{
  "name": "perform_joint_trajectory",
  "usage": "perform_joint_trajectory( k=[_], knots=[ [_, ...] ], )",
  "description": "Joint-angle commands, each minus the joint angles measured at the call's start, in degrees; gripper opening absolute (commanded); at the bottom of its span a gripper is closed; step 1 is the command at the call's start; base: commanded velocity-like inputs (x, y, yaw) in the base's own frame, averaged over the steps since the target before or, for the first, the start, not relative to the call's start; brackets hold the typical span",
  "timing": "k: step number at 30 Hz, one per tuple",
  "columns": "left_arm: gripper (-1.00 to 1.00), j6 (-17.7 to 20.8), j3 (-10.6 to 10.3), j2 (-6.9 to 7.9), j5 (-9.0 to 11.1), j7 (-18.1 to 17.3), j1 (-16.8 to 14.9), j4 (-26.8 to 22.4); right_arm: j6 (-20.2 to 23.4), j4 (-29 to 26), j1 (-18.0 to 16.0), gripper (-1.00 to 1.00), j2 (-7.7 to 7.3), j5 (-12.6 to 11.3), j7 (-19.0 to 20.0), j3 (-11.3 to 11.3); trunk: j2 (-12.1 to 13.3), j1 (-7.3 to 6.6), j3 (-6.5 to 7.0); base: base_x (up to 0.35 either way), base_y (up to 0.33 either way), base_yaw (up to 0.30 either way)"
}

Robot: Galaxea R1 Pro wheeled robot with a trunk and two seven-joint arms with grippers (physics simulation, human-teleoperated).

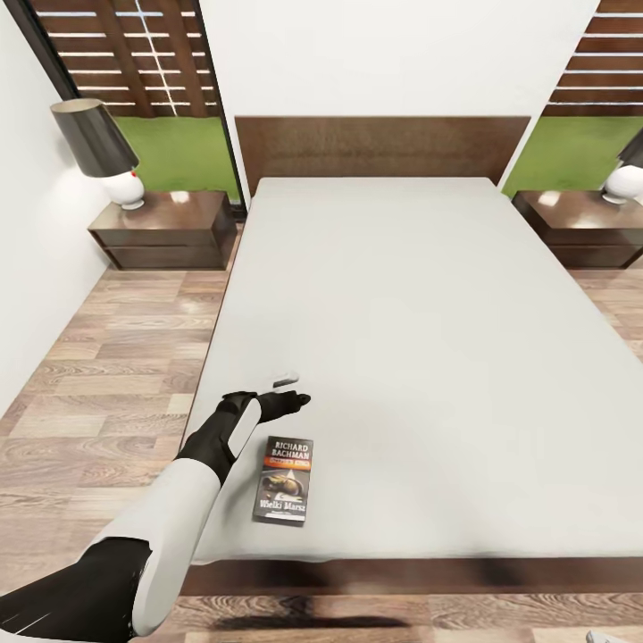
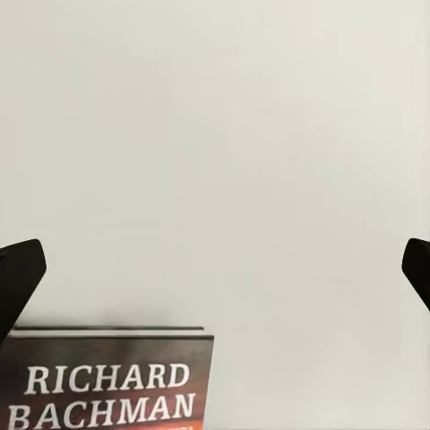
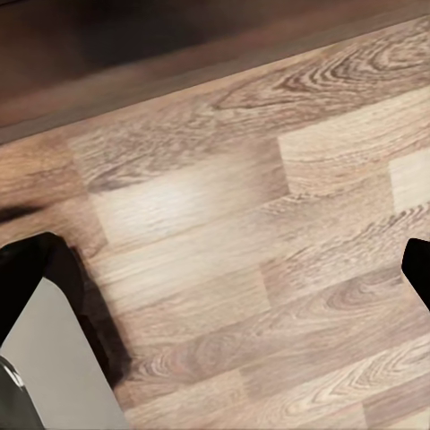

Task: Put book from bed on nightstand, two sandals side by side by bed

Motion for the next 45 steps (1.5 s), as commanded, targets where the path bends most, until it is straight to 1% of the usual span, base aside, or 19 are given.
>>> perform_joint_trajectory(
  k=[1,45],
  knots=[
    [1.0,0.3,0.0,0.0,0.1,0.0,0.0,-0.1,-0.1,0.1,0.0,1.0,0.01,-0.2,0.5,-0.4,-0.4,0.23,-0.22,0.0,0.0,0.0],
    [1.0,0.3,0.0,0.0,0.1,0.0,0.0,-0.1,-0.1,0.1,0.0,1.0,0.01,-0.2,0.5,-0.4,-18.1,9.89,-8.12,0.0,0.0,0.0]
  ],
)
